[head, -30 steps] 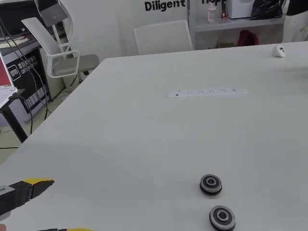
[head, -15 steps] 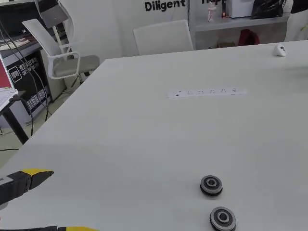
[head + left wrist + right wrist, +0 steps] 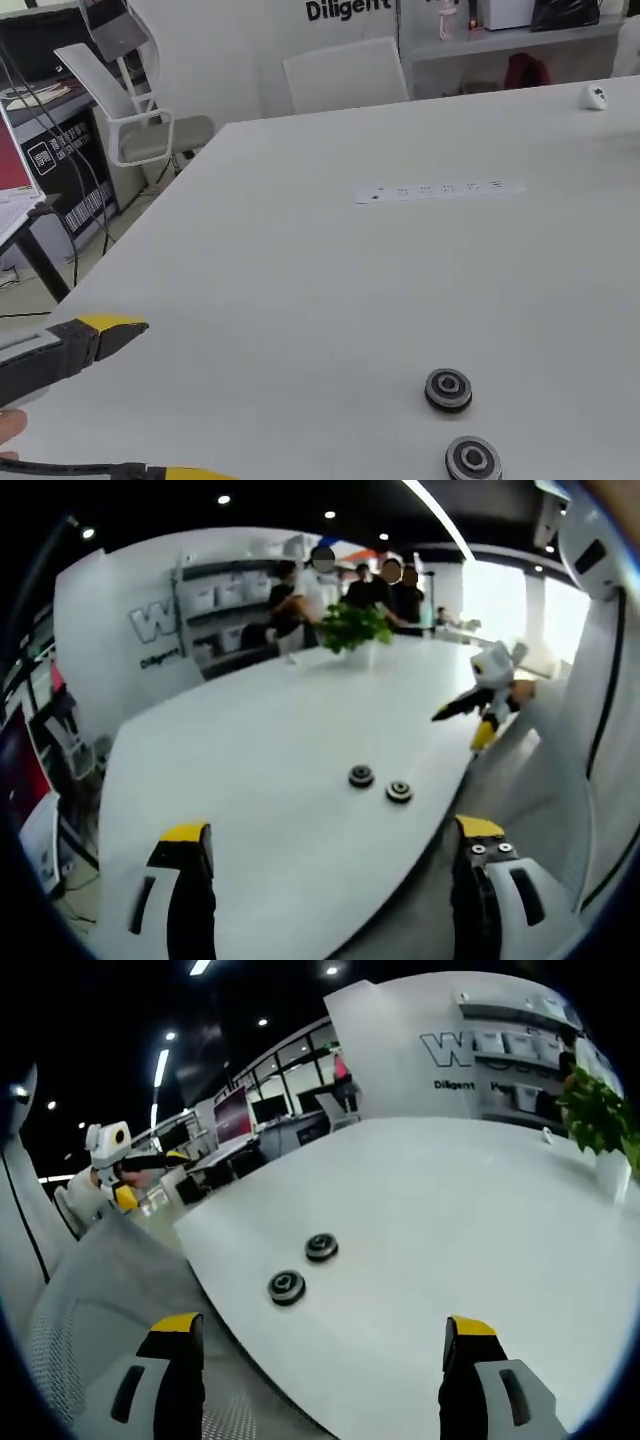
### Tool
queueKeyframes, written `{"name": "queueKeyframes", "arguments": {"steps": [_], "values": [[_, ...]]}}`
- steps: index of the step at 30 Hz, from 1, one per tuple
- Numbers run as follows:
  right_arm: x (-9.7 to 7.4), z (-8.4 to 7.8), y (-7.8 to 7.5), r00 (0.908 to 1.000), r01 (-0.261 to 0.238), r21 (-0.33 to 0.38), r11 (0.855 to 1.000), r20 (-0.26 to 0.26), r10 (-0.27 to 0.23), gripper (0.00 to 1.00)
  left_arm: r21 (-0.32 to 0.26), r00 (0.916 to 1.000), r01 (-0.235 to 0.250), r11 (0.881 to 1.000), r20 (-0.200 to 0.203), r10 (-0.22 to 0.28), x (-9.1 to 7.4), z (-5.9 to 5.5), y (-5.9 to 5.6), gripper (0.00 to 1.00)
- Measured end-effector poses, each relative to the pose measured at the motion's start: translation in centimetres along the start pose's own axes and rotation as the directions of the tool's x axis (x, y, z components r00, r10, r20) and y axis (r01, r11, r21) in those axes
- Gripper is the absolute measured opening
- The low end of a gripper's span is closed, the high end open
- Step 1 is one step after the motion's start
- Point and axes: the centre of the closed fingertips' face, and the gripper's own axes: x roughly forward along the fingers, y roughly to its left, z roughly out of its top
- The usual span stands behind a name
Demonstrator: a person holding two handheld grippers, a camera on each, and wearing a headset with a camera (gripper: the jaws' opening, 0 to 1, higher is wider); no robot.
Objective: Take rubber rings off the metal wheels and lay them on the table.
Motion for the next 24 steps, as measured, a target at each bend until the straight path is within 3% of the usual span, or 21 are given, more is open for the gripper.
{"name": "queueKeyframes", "arguments": {"steps": [5,11,15,18,19,21,22,24], "values": [[0.6,1.0,0.8,0.9987,-0.046,-0.080,0.996,0.017,0.048,0.99,0.045,0.9997,0.023,0.999,0.009,-0.024,0.7,1.2,-0.7,1.00],[1.6,1.2,1.3,0.9957,-0.092,-0.118,0.989,-0.005,0.092,0.99,0.077,0.9974,0.064,0.995,0.027,-0.066,1.8,2.7,-1.7,1.00],[2.2,2.1,1.8,0.9913,-0.128,-0.140,0.982,0.015,0.131,0.99,0.113,0.9955,0.093,0.989,0.011,-0.094,2.8,3.1,-2.2,1.00],[2.6,2.4,2.0,0.9883,-0.148,-0.162,0.976,0.014,0.152,0.99,0.125,0.9927,0.116,0.985,0.020,-0.119,3.4,3.7,-2.6,1.00],[2.8,2.5,2.1,0.9872,-0.154,-0.179,0.972,0.011,0.159,0.97,0.128,0.9909,0.129,0.983,0.021,-0.133,3.8,3.9,-3.0,1.00],[2.9,2.5,2.3,0.9833,-0.179,-0.198,0.964,-0.003,0.182,0.77,0.138,0.9882,0.147,0.979,0.022,-0.152,4.2,4.2,-3.4,1.00],[3.1,2.7,2.4,0.9816,-0.186,-0.197,0.963,0.005,0.191,0.73,0.144,0.9869,0.155,0.977,0.021,-0.160,4.5,4.3,-3.6,1.00],[3.4,3.2,2.6,0.9781,-0.198,-0.188,0.962,0.025,0.207,0.79,0.159,0.9841,0.172,0.972,0.018,-0.177,5.2,4.5,-4.0,1.00]]}}
